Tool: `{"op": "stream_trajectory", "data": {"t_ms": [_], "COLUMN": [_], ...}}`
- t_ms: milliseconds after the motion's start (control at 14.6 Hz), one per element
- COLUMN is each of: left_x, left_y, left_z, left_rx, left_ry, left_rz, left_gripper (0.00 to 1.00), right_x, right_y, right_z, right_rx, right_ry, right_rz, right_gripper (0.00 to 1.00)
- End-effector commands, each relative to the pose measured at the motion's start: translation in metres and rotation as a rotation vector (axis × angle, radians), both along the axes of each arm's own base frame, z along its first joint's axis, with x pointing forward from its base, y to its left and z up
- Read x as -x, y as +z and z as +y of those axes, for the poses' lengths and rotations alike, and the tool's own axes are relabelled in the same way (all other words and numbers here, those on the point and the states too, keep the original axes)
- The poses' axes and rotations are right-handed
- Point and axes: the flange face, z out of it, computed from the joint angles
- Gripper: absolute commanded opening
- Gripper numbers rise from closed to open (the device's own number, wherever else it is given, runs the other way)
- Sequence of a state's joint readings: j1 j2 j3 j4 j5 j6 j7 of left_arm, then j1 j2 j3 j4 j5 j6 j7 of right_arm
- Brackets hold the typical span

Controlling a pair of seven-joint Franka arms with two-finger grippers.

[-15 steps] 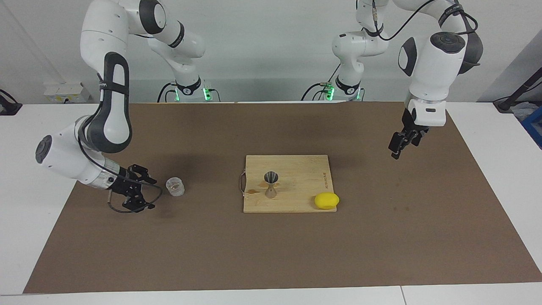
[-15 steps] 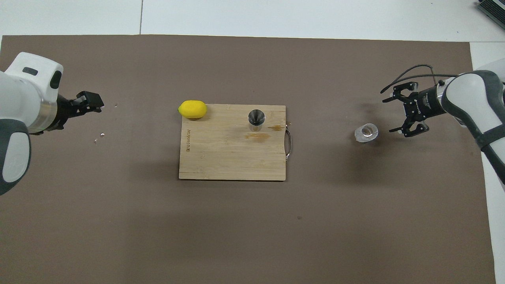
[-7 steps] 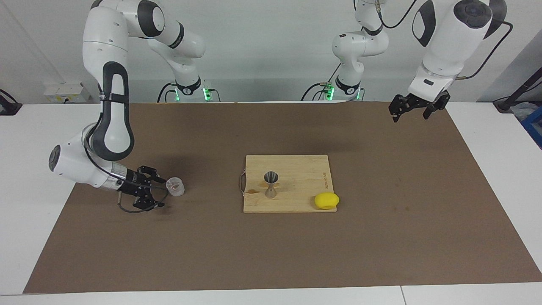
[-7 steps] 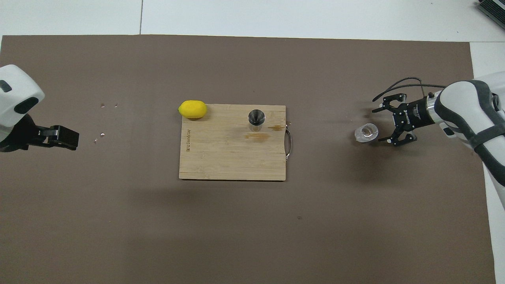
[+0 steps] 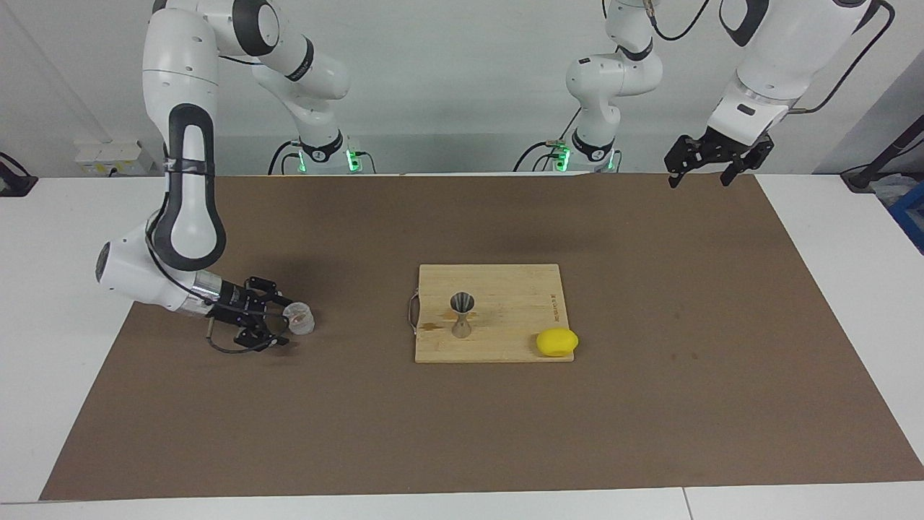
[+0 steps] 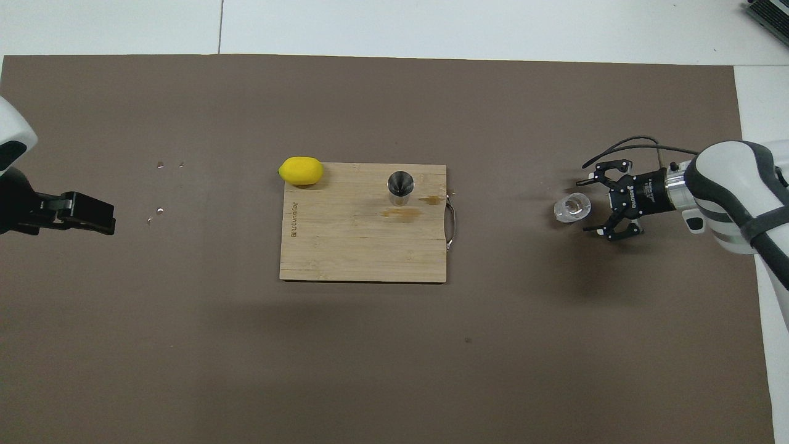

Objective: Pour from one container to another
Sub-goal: 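Grasp the clear glass cup with the right gripper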

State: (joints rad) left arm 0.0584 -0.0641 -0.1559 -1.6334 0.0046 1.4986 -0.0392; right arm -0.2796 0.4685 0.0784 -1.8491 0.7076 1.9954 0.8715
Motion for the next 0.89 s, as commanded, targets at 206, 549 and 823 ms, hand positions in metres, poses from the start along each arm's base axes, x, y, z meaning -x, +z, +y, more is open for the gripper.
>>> {"op": "stream_trajectory", "data": {"t_ms": [206,549,823], "left_x": [-0.004,-0.002,-0.001], "left_y": [0.006,0.006,0.008], "left_z": [0.005,0.002,0.009], "left_rx": [0.039,0.041,0.046], "left_ry": [-0.004,-0.008,0.001], "left_rz": [0.005,0.003,0.000], "left_gripper": [1.00,1.00,1.00], "right_x": [0.013,0.021,0.021], "right_y": [0.002,-0.008,-0.006], "right_z": [-0.002,-0.003,0.002], "right_rx": [-0.021,-0.024,-0.048], "right_ry": [-0.050,-0.105,-0.107], "right_rz": [-0.035,-0.045,-0.042], "right_gripper": [1.00,1.00,0.94]}}
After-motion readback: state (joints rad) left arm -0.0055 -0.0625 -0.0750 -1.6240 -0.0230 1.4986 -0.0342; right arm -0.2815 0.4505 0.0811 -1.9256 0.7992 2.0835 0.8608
